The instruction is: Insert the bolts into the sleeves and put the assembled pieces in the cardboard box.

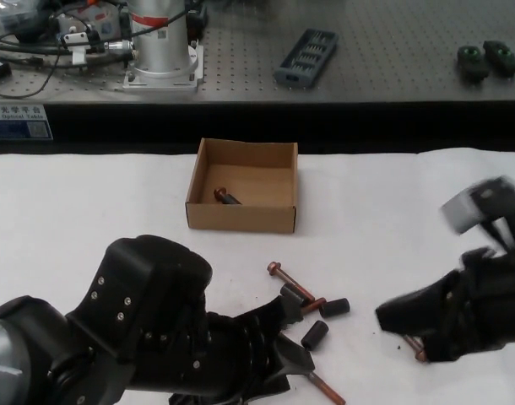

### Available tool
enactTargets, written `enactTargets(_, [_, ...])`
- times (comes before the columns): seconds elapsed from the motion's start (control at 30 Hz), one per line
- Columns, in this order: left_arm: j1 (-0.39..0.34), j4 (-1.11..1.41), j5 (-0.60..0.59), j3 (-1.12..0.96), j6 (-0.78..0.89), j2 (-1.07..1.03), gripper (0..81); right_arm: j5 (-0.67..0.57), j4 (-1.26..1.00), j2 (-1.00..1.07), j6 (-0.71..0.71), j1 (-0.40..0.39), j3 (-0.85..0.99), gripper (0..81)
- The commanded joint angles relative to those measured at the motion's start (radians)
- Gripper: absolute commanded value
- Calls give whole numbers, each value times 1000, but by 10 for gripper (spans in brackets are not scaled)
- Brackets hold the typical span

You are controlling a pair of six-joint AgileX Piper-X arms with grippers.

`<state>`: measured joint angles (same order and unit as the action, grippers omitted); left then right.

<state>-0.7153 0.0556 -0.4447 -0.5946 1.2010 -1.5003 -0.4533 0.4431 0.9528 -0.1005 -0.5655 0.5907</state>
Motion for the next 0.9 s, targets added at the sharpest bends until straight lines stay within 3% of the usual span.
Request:
enactTargets(0.0, [-2, -2, 22, -10, 53, -3, 273, 23, 1, -72, -49, 4, 4, 62])
enactTargets(0.1, [-7, -2, 43, -15, 90, -3, 228, 40, 24, -166, -96, 4, 4, 62])
enactTargets(0.4, [-56, -10, 74, -98, 95, -75, 228, 61, 190, -247, -78, 4, 4, 62])
enactTargets(0.53, [-84, -10, 52, -145, 113, -156, 228, 59, 202, -247, -78, 4, 4, 62])
enactTargets(0.87, [-106, -73, 128, -163, 196, -187, 228, 59, 210, -348, -80, 4, 4, 62])
